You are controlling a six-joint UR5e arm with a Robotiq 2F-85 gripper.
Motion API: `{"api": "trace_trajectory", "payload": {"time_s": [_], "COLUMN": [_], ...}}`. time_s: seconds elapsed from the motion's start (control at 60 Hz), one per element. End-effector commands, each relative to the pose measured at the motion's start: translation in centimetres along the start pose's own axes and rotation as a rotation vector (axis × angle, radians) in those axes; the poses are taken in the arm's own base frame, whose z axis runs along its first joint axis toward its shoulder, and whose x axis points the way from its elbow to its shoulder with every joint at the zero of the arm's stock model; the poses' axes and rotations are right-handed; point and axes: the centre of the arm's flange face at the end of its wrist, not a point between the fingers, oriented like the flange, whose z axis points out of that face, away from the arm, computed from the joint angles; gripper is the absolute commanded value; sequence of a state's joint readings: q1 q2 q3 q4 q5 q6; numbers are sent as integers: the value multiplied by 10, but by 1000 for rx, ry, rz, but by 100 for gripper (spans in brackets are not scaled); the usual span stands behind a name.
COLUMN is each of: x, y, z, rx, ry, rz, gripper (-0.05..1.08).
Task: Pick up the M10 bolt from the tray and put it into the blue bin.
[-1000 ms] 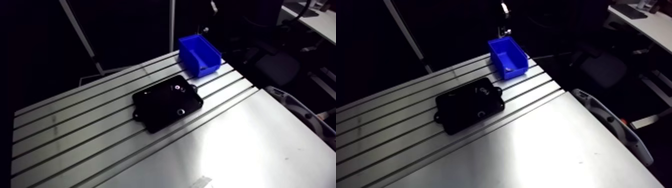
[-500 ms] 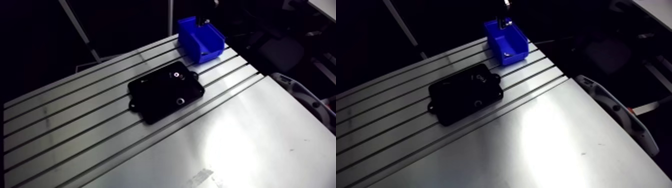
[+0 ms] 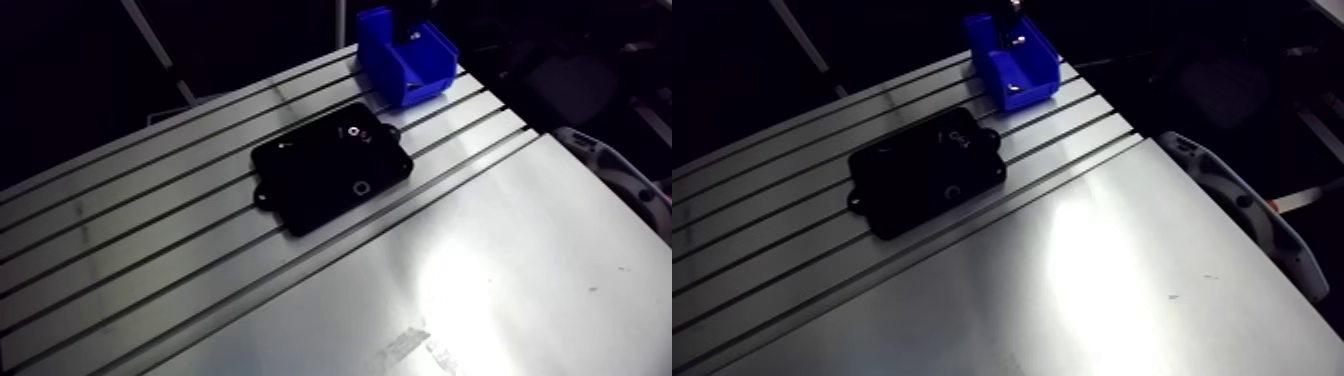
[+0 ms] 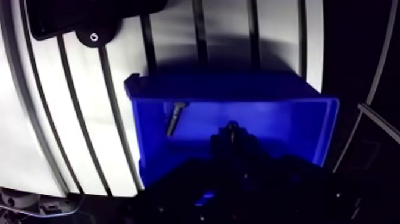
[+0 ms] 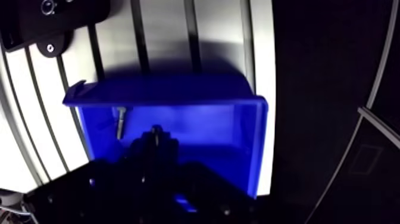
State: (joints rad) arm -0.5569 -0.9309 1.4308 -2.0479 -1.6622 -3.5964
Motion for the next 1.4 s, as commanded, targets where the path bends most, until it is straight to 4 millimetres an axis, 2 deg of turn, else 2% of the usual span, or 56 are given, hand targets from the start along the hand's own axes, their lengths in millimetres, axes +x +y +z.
{"api": "trace_trajectory", "payload": {"time_s": [0.017, 0.367, 0.483, 0.833, 1.1, 1.133, 1.15, 1.167, 1.183, 1.2, 1.233, 1.4], "x": [0, 2, 3, 3, 3, 3, 3, 3, 3, 3, 3, 2], "y": [4, 2, 3, 3, 3, 3, 3, 3, 3, 3, 3, 1], "z": [14, 24, 35, 39, 40, 41, 41, 41, 41, 41, 41, 42], "rx": [7, 18, 21, 24, 19, 19, 19, 19, 20, 20, 18, 25], "ry": [-3, 4, 4, 5, 2, 2, 2, 2, 3, 3, 4, 9], "rz": [-1, -2, -5, -7, -16, -16, -16, -16, -16, -16, -13, -21], "gripper": [107, 106, 105, 105, 96, 93, 86, 86, 75, 75, 44, 27]}}
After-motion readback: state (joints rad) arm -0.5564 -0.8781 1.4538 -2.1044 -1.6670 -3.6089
